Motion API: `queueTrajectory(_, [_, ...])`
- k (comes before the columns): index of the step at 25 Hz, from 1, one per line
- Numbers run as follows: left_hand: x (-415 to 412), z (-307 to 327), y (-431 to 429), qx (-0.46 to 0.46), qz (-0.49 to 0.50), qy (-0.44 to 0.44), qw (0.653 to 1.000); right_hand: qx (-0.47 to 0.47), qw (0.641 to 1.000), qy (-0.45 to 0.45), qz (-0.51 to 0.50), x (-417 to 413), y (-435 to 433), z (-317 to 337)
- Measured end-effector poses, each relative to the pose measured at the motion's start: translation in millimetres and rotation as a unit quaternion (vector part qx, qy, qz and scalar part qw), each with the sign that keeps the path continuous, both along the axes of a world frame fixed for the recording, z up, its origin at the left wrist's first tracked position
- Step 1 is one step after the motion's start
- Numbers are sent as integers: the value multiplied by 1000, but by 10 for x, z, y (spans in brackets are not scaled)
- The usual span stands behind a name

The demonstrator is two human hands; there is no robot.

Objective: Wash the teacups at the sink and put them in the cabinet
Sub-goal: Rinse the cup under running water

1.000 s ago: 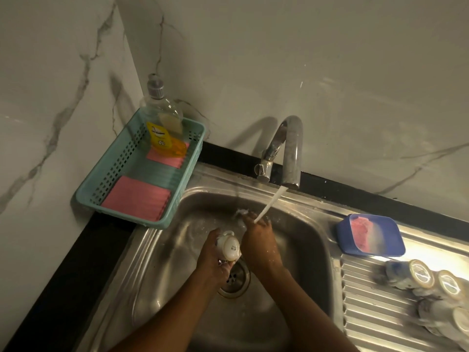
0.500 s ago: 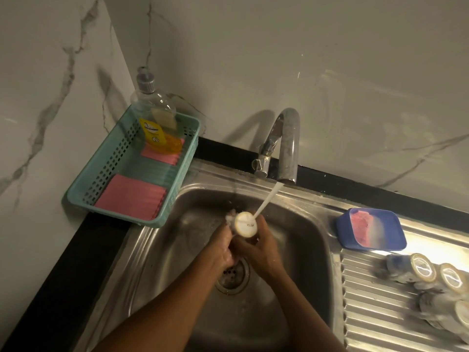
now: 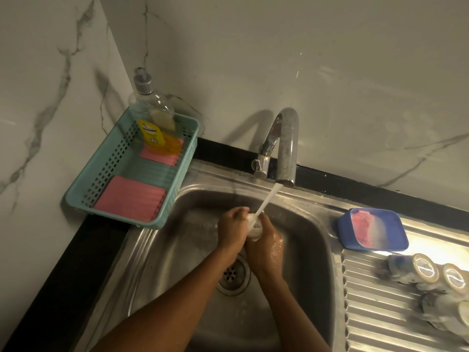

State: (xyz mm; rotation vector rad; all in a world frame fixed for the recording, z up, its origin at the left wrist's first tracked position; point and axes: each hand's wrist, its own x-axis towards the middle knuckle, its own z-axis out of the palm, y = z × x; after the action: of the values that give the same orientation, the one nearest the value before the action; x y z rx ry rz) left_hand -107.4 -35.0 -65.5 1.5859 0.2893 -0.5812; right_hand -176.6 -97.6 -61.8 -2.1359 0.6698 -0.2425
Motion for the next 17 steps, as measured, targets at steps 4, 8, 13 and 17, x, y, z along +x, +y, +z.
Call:
queueTrajectory(4, [-29, 56, -184, 102, -114, -126, 980, 37, 999, -2, 9, -112, -50, 124])
queueTrajectory(8, [191, 141, -191, 30, -101, 62, 992, 148, 989, -7, -6, -169, -124, 213])
queueTrajectory(13, [179, 196, 77, -53, -85, 163, 982, 253, 967, -16, 16, -41, -80, 205])
queueTrajectory(17, [31, 98, 145, -106, -49, 131, 985, 173, 985, 5, -12, -61, 69, 75])
